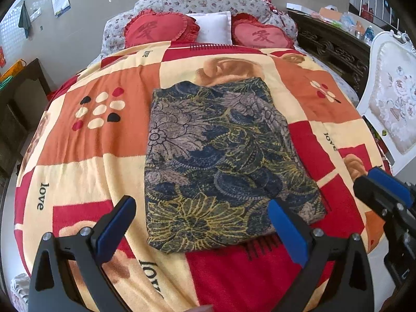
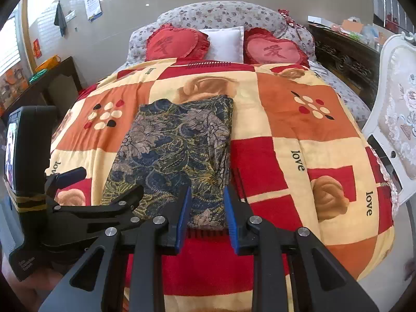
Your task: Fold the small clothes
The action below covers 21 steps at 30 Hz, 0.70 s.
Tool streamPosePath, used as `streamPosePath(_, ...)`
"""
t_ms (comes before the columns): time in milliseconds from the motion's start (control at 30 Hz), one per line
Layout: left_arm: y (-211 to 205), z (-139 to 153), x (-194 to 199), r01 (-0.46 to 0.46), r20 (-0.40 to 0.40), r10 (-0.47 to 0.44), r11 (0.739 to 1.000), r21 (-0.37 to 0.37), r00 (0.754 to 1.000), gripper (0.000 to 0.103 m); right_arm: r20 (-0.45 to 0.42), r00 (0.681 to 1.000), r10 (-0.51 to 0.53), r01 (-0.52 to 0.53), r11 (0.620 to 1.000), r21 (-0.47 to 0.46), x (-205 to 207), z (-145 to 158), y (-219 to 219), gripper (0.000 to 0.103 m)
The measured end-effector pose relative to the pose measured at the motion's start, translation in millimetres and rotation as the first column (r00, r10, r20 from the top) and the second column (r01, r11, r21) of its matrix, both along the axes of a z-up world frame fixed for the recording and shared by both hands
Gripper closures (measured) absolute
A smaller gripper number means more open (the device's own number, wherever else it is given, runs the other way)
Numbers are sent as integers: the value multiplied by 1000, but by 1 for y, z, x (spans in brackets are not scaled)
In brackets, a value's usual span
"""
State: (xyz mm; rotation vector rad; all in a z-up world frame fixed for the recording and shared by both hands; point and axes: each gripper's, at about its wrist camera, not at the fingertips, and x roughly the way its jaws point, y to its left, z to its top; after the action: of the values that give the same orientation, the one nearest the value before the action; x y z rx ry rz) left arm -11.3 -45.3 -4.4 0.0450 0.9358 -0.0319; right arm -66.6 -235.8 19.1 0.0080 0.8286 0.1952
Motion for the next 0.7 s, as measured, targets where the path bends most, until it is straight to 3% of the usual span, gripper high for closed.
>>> streamPosePath(133,-1,0,0,2,-1,-2,1000,5,1000,0,25,999,-25,26,999,-40,-1,2,-2,61)
streamPosePath(300,-5,1,-1,17,1,-17,1000,7,1000,0,124,982,-140,166,958,-235,-4,6,-4,61)
streamPosePath(700,-14,4,-3,33,8,-33,999,2,999,0,69,958,-279,284,883,-372,5,-12,-42,60)
